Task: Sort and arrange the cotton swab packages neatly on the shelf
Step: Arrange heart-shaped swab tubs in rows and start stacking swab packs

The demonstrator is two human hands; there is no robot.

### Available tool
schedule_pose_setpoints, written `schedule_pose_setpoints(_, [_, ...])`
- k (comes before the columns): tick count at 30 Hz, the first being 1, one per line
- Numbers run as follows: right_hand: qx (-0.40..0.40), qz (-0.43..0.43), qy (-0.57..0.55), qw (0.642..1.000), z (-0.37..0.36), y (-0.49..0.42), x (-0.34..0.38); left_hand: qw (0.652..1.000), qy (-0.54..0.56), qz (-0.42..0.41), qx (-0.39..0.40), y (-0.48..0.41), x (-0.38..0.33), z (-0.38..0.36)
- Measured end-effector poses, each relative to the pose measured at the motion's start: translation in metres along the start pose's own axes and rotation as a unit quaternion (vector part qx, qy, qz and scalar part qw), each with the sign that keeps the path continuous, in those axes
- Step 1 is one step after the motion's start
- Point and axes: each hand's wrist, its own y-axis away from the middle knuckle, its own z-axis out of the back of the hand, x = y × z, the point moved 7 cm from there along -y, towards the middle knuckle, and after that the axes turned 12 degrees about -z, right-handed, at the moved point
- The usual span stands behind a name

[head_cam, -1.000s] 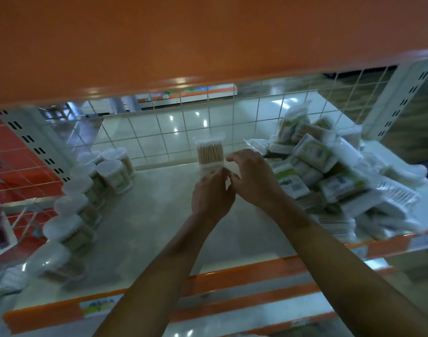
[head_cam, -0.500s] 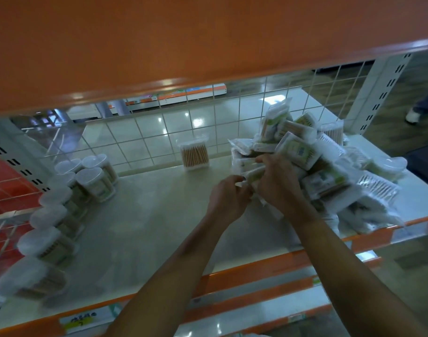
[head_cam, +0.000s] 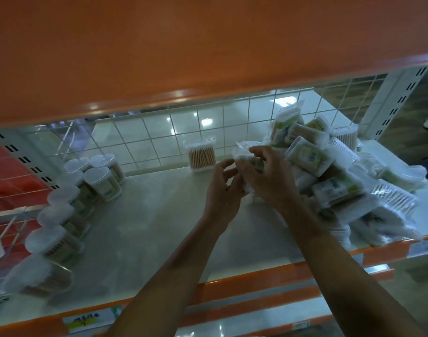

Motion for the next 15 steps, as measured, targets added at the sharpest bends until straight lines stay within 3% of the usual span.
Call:
schedule_pose_setpoints(5, [0.065,0.017,-0.085,0.994,-0.014,0.002,0.020,0.996,-0.034,-0.073,-0.028,-0.004,-0.015,0.013])
schedule_pose_setpoints(11, [0.147,-0.033,-0.189,0.970,-0.039,-0.005,0.023,0.993,-0.077,-0.074,-0.056,-0.011,-0.015,0.032])
schedule_pose_setpoints(15, [0.139,0.004,-0.130,0.982,-0.044,-0.017,0.026,0.978,-0.138,-0.110,-0.114,-0.018,-0.008,0.061])
